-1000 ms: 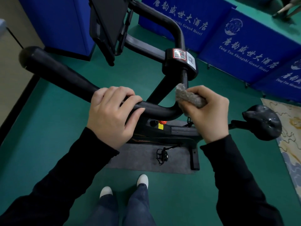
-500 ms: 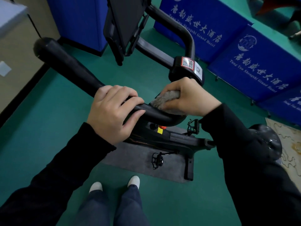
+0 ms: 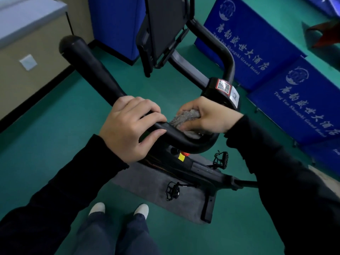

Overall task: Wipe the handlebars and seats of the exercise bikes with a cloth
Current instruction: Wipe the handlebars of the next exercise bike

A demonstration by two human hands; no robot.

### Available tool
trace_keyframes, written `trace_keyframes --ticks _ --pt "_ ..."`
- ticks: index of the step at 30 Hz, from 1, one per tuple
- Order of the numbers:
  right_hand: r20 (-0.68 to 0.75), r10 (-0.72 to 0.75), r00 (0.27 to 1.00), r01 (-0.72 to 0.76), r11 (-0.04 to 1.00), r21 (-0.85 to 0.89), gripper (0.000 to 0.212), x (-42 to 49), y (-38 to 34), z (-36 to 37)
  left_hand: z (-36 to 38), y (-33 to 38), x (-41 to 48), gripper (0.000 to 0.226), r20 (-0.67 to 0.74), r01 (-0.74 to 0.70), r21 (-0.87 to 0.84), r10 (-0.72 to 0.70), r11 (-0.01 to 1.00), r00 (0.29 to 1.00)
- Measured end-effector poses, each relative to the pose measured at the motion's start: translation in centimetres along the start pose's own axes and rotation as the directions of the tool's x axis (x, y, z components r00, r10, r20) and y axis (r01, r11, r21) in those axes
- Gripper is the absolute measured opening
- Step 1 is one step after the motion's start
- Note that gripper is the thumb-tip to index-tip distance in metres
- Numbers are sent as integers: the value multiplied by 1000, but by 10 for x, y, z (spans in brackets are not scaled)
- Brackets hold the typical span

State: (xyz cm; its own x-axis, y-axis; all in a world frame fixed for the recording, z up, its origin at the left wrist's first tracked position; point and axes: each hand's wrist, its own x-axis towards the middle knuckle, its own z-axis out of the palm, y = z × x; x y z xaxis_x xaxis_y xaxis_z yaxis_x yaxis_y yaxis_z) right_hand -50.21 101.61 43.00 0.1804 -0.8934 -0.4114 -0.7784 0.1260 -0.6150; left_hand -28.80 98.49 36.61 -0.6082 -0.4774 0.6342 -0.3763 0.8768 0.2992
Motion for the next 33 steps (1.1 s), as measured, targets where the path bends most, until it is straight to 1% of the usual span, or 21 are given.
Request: trace_keyframes --ticks 2,4,6,9,12,14,16,18,20,22,23,25,26,28,30,33 --pt "47 -16 999 17 1000 -13 13 3 4 1 0 1 0 19 4 4 0 -4 1000 1000" --pt "130 -17 991 25 998 -57 11 3 6 -7 1 1 0 18 6 9 -5 -9 1000 1000" --pt "186 -20 982 32 998 -62 12 1 7 -20 2 1 0 17 8 16 -9 -16 1000 1000" --pt "189 -52 981 67 995 -70 16 -7 8 -28 1 2 0 18 9 32 -13 -32 999 999" --pt "107 -100 989 113 987 -115 24 -22 10 -22 1 3 0 18 16 46 -9 -46 999 999" --pt "6 -157 988 156 978 -140 30 -36 11 -13 1 4 0 19 22 54 -4 -54 999 998" --pt "-112 -215 970 195 966 -167 33 -48 11 -1 0 5 0 19 25 64 -5 -64 998 998" --pt "-238 -246 940 203 960 -191 31 -57 13 11 1 7 1 19 29 74 -5 -74 997 997" --pt "-358 -250 899 185 961 -207 22 -62 16 21 0 7 2 19 31 78 -5 -78 997 996" --pt "-470 -242 849 166 966 -199 8 -66 20 30 0 8 2 19 33 78 -5 -78 997 996" --pt "-528 -228 818 149 971 -188 5 -68 23 36 0 8 2 20 34 79 -3 -79 997 996" --pt "-654 -180 735 112 983 -144 11 -71 29 47 1 8 1 21 36 83 1 -83 997 996" --pt "-719 -152 678 95 988 -120 13 -71 31 53 1 9 1 22 39 86 4 -86 996 996" --pt "-837 -95 540 66 995 -70 14 -69 33 62 1 9 1 23 40 89 13 -90 996 995" --pt "-910 -47 412 55 998 -27 12 -64 33 72 0 10 1 23 41 91 23 -92 996 995" --pt "-957 -24 288 61 998 -7 11 -61 29 91 0 10 2 22 43 83 40 -85 996 995"
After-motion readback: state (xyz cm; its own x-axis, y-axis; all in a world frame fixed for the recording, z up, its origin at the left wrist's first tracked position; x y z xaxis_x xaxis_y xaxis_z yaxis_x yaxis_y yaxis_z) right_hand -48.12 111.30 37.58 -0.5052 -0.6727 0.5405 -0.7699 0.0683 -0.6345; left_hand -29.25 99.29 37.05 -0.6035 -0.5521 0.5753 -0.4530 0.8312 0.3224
